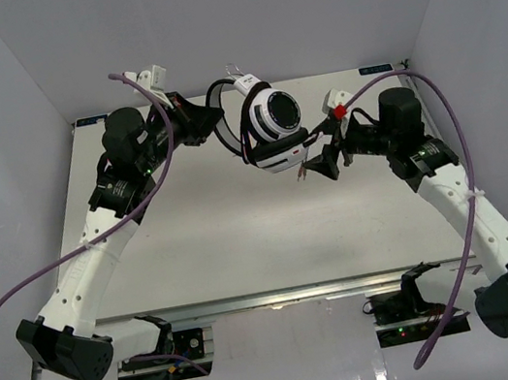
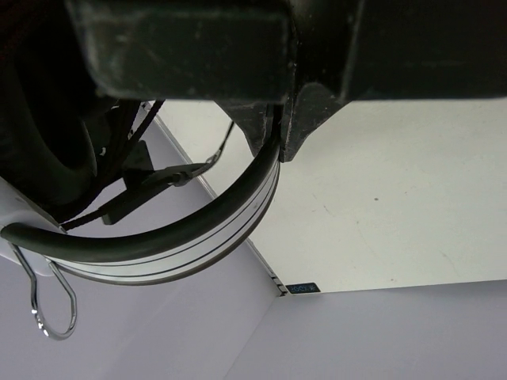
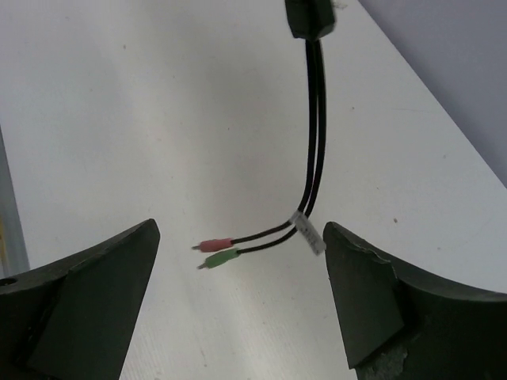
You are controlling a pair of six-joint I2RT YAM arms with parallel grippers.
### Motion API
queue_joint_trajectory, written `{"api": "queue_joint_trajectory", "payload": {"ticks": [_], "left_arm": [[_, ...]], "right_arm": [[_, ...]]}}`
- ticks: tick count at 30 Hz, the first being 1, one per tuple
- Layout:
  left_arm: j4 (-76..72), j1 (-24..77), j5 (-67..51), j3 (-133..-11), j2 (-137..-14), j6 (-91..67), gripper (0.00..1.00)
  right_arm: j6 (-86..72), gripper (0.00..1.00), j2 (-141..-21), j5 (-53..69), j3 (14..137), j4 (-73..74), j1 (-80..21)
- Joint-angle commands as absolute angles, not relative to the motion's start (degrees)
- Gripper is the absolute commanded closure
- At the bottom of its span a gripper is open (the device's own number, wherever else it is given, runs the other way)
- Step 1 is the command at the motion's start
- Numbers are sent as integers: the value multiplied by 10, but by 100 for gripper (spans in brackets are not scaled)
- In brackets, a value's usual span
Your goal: Wrap the headphones
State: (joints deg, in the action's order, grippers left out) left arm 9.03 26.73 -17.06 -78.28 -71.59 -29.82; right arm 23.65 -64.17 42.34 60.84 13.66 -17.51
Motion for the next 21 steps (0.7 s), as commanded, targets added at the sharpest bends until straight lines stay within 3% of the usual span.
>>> {"api": "queue_joint_trajectory", "payload": {"ticks": [1, 2, 5, 6, 8, 10, 12, 13, 15, 17, 19, 21], "left_arm": [[38, 265, -195, -782, -679, -343, 100], [32, 264, -200, -780, -681, -349, 100], [15, 264, -211, -776, -685, -362, 100], [11, 264, -213, -774, -686, -365, 100], [8, 263, -214, -774, -686, -369, 100], [12, 259, -212, -778, -685, -368, 100], [13, 256, -207, -775, -680, -367, 100], [14, 253, -207, -775, -679, -367, 100], [11, 249, -213, -772, -679, -369, 100], [7, 247, -222, -770, -680, -372, 100], [4, 247, -226, -770, -684, -377, 100], [-1, 246, -229, -766, -685, -384, 100]], "right_arm": [[99, 5, -654, 399, 627, 52, -172], [54, 11, -677, 425, 624, -7, -171], [-112, 64, -790, 569, 609, -272, -180], [-165, 69, -806, 579, 613, -314, -194], [-102, 69, -818, 545, 651, -218, -219], [56, 51, -803, 484, 680, -103, -231], [119, 24, -754, 459, 665, -30, -225], [164, 2, -736, 449, 657, -16, -225], [188, 9, -702, 461, 635, -4, -222], [187, 9, -689, 533, 625, 13, -219], [139, 10, -698, 561, 611, -68, -223], [50, 65, -730, 542, 615, -121, -224]]}}
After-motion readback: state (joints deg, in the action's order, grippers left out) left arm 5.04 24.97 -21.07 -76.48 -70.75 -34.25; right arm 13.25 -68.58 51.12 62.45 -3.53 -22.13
